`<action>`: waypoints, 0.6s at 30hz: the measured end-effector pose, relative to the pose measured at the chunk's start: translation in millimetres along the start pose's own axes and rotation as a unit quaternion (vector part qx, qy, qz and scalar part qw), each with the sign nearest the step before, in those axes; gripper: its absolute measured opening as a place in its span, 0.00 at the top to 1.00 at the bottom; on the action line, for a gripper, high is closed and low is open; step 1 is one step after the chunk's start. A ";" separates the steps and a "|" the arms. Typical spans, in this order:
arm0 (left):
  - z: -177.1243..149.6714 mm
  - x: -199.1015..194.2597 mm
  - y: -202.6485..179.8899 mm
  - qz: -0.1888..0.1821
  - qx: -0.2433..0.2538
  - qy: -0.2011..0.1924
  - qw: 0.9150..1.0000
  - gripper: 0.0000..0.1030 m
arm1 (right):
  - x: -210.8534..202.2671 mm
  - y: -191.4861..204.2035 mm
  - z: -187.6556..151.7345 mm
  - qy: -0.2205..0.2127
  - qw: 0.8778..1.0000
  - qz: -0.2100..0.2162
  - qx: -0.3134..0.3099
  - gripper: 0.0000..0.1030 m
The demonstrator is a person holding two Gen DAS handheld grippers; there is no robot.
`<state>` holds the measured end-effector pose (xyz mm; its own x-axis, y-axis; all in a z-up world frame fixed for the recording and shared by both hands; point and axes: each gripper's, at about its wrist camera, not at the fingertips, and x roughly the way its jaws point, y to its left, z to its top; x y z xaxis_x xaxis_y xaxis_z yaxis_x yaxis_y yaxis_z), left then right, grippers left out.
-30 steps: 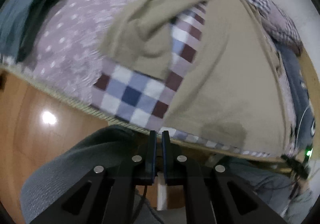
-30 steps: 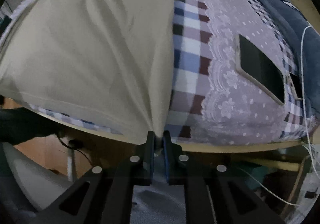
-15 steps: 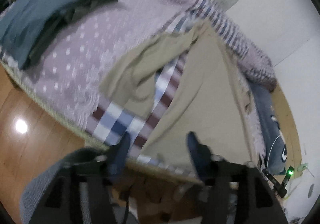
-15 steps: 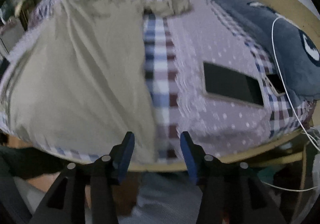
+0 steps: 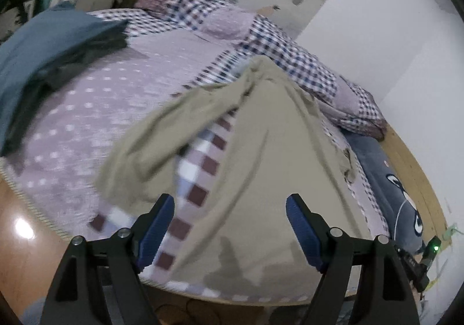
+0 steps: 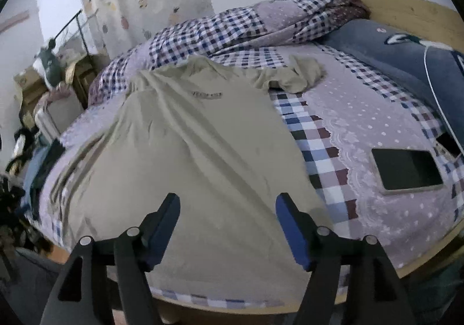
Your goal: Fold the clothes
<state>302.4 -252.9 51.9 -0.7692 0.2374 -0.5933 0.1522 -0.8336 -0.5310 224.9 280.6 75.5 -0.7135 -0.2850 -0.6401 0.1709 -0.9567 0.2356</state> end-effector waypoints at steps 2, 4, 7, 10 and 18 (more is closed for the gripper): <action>3.2 11.4 -16.8 -0.010 0.017 0.000 1.000 0.20 | 3.1 -6.1 2.8 -0.008 1.000 -0.003 0.021 0.28; 7.7 22.5 -37.2 -0.026 0.039 -0.002 0.999 0.19 | 4.8 -13.1 6.6 -0.019 0.999 -0.007 0.041 0.28; 18.4 40.0 -68.4 -0.050 0.071 -0.017 0.996 0.17 | 7.0 -22.6 11.6 -0.034 0.997 -0.018 0.071 0.27; 32.5 63.1 -95.9 -0.070 0.085 -0.027 0.994 0.16 | 11.9 -32.2 16.8 -0.040 0.994 -0.027 0.094 0.27; 59.2 150.3 -147.8 -0.100 0.083 -0.031 0.991 0.16 | 33.9 -40.4 32.6 -0.040 0.992 -0.041 0.114 0.26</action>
<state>127.6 -123.5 77.1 -0.8113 0.3800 -0.4443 -0.1080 -0.8444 -0.5248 171.7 311.6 68.1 -0.7720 -0.1924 -0.6057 -0.0421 -0.9355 0.3508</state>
